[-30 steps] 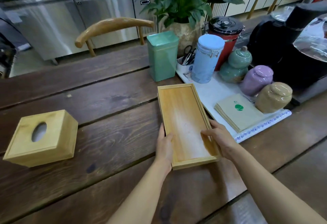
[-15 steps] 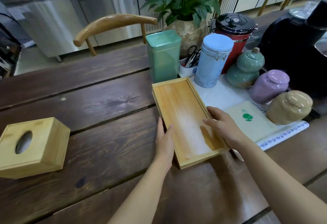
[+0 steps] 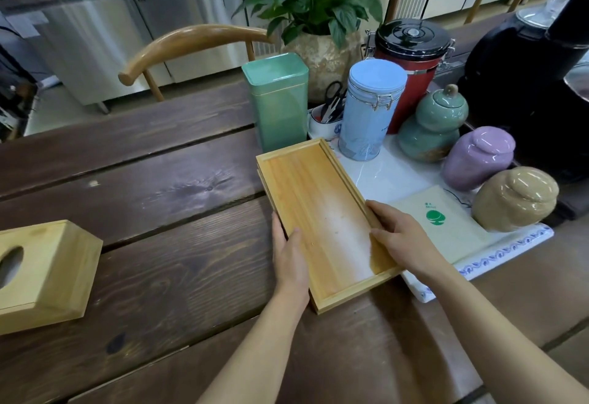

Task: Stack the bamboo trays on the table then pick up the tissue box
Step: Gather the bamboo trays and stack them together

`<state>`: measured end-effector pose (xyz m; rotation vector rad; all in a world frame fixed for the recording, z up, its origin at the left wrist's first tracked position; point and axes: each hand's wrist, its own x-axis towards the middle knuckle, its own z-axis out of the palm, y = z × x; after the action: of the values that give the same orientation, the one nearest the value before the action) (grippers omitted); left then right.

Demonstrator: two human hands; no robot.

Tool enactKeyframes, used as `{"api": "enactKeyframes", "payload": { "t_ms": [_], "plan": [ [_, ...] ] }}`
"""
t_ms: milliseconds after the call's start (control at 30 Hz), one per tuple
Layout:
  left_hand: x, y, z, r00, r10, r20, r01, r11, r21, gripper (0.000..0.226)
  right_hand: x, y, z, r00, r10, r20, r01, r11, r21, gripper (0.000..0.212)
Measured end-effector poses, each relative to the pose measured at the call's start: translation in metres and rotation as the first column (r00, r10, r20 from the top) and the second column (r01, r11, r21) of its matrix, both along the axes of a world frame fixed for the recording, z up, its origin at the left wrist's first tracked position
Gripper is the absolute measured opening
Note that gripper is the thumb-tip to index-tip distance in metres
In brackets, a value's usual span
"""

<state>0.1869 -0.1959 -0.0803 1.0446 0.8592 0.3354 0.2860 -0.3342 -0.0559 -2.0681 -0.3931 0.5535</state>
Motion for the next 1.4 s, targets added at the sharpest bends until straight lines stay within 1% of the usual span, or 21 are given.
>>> {"api": "enactKeyframes", "payload": {
  "t_ms": [67, 167, 200, 300, 400, 500, 567, 633, 667, 733, 767, 800, 867, 933, 1033, 1200, 1300, 1400],
  "plan": [
    [0.001, 0.001, -0.003, 1.000, -0.002, 0.004, 0.002, 1.000, 0.008, 0.053, 0.002, -0.001, 0.000, 1.000, 0.018, -0.011, -0.018, 1.000, 0.002, 0.056],
    [-0.005, -0.001, -0.004, 0.999, -0.052, 0.013, 0.051, 0.996, 0.077, 0.052, 0.000, -0.010, 0.004, 0.987, 0.035, -0.160, -0.011, 0.989, 0.148, 0.054],
    [-0.009, -0.004, -0.005, 0.997, -0.078, 0.018, 0.075, 0.992, 0.104, 0.053, 0.001, -0.014, 0.006, 0.980, 0.042, -0.196, -0.008, 0.985, 0.173, 0.055],
    [-0.017, -0.008, -0.004, 0.991, -0.135, -0.017, 0.136, 0.978, 0.156, 0.059, 0.008, -0.027, 0.009, 0.971, 0.085, -0.221, -0.048, 0.984, 0.169, 0.058],
    [-0.010, 0.002, -0.003, 0.991, -0.133, -0.018, 0.134, 0.973, 0.188, 0.058, 0.012, -0.024, 0.011, 0.960, 0.160, -0.229, -0.126, 0.980, 0.157, 0.052],
    [0.008, 0.020, -0.001, 0.995, -0.101, -0.011, 0.102, 0.983, 0.155, 0.056, 0.017, -0.009, 0.015, 0.952, 0.202, -0.228, -0.165, 0.971, 0.172, 0.033],
    [0.020, 0.032, -0.001, 0.995, -0.099, -0.011, 0.099, 0.982, 0.158, 0.059, 0.025, 0.003, 0.016, 0.950, 0.209, -0.232, -0.169, 0.969, 0.180, 0.027],
    [0.031, 0.042, -0.002, 0.996, -0.089, -0.013, 0.090, 0.982, 0.168, 0.057, 0.036, 0.017, 0.017, 0.949, 0.205, -0.240, -0.161, 0.968, 0.190, 0.020],
    [0.036, 0.048, -0.003, 0.996, -0.084, -0.014, 0.085, 0.982, 0.170, 0.056, 0.043, 0.025, 0.016, 0.947, 0.204, -0.247, -0.154, 0.966, 0.206, 0.018],
    [0.047, 0.058, -0.005, 0.997, -0.073, -0.022, 0.076, 0.985, 0.158, 0.060, 0.057, 0.039, 0.013, 0.942, 0.189, -0.277, -0.126, 0.965, 0.232, 0.016],
    [0.051, 0.063, -0.005, 0.998, -0.064, -0.027, 0.067, 0.988, 0.140, 0.064, 0.064, 0.047, 0.011, 0.937, 0.198, -0.288, -0.130, 0.963, 0.238, 0.016],
    [0.056, 0.068, -0.005, 0.998, -0.051, -0.022, 0.053, 0.991, 0.121, 0.065, 0.070, 0.055, 0.011, 0.934, 0.204, -0.292, -0.134, 0.961, 0.241, 0.020],
    [0.063, 0.075, -0.004, 1.000, -0.021, -0.017, 0.023, 0.997, 0.075, 0.061, 0.081, 0.071, 0.010, 0.936, 0.191, -0.295, -0.121, 0.963, 0.240, 0.034],
    [0.067, 0.079, -0.006, 1.000, -0.016, -0.016, 0.017, 0.999, 0.047, 0.058, 0.089, 0.084, 0.011, 0.934, 0.191, -0.302, -0.111, 0.958, 0.263, 0.030],
    [0.067, 0.080, -0.013, 1.000, -0.008, -0.001, 0.009, 0.998, 0.054, 0.055, 0.095, 0.098, 0.008, 0.931, 0.167, -0.324, -0.065, 0.951, 0.303, 0.028],
    [0.070, 0.077, -0.017, 1.000, -0.022, -0.008, 0.023, 0.994, 0.103, 0.061, 0.095, 0.101, 0.001, 0.932, 0.096, -0.349, 0.031, 0.940, 0.340, 0.022],
    [0.070, 0.076, -0.016, 1.000, -0.008, -0.001, 0.008, 0.995, 0.097, 0.058, 0.093, 0.098, -0.002, 0.935, 0.087, -0.343, 0.035, 0.942, 0.334, 0.027],
    [0.066, 0.074, -0.011, 1.000, -0.013, 0.020, 0.011, 0.996, 0.083, 0.055, 0.088, 0.091, -0.002, 0.935, 0.125, -0.333, 0.000, 0.936, 0.353, 0.020]
  ]
}}
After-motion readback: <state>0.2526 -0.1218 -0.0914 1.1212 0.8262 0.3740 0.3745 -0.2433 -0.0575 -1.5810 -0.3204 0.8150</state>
